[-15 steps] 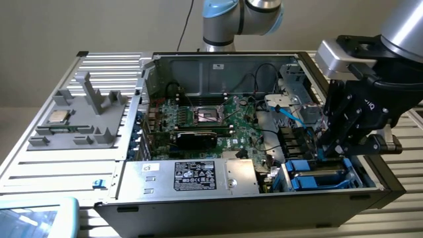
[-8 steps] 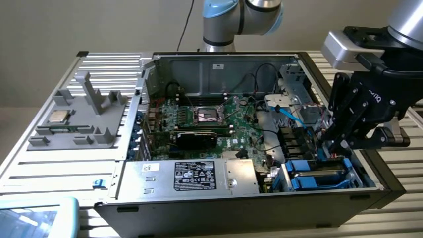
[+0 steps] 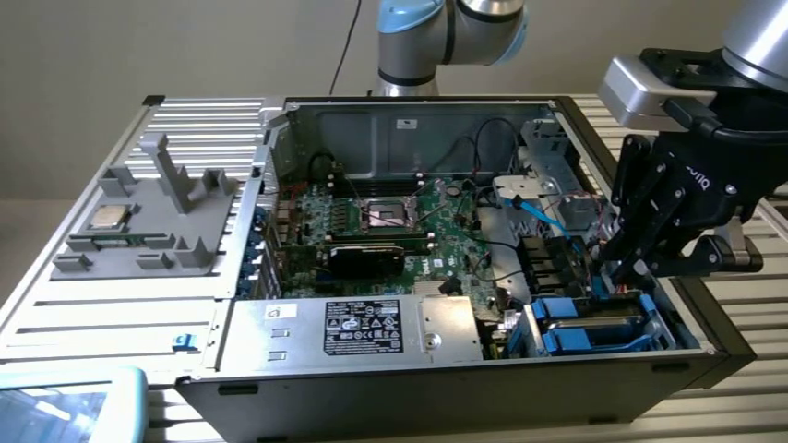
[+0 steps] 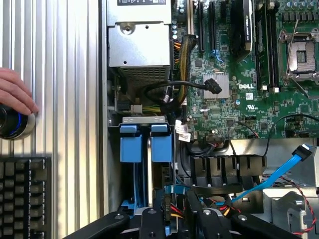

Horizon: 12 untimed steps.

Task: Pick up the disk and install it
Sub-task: 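Insert the second disk wire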

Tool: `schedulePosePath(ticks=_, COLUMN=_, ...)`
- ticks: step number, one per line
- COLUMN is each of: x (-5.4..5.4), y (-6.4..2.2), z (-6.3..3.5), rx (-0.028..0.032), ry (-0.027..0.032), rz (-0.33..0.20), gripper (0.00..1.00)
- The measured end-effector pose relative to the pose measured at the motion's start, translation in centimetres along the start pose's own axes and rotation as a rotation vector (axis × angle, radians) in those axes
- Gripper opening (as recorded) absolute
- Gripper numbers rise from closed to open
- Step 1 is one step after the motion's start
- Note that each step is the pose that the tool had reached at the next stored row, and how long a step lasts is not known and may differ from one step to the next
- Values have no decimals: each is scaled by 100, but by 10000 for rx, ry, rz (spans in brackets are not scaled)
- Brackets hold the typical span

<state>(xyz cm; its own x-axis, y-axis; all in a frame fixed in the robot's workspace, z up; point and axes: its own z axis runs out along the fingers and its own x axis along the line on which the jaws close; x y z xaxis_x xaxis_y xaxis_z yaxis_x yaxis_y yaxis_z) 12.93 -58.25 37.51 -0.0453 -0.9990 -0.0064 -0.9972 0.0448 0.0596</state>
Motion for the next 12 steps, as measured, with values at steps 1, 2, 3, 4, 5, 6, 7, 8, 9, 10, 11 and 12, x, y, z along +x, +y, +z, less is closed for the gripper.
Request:
schedulePosePath(ticks=1, x=0, y=0, z=0, rx=-4, ry=-1, rz=0, gripper=30)
schedulePosePath(ticks=2, x=0, y=0, z=0, rx=-9, ry=0, rz=0, gripper=30)
schedulePosePath(ticks=3, x=0, y=0, z=0, rx=-13, ry=-1, rz=0, gripper=30)
schedulePosePath(ticks=4, x=0, y=-1, z=0, rx=-17, ry=1, rz=0, gripper=30)
schedulePosePath(ticks=5, x=0, y=-1, z=0, rx=-21, ry=1, rz=0, gripper=28)
schedulePosePath(ticks=6, x=0, y=-1, z=0, rx=-25, ry=0, rz=0, gripper=28)
schedulePosePath(ticks=7, x=0, y=-1, z=0, rx=-30, ry=1, rz=0, gripper=22)
schedulePosePath(ticks=8, x=0, y=-2, z=0, rx=-34, ry=1, rz=0, gripper=15)
schedulePosePath(ticks=9, x=0, y=-2, z=0, rx=-38, ry=1, rz=0, gripper=11)
schedulePosePath(ticks=10, x=0, y=-2, z=0, rx=-42, ry=1, rz=1, gripper=11)
schedulePosePath(ticks=11, x=0, y=-2, z=0, rx=-46, ry=2, rz=1, gripper=11)
schedulePosePath(ticks=12, x=0, y=-2, z=0, rx=-49, ry=1, rz=0, gripper=11)
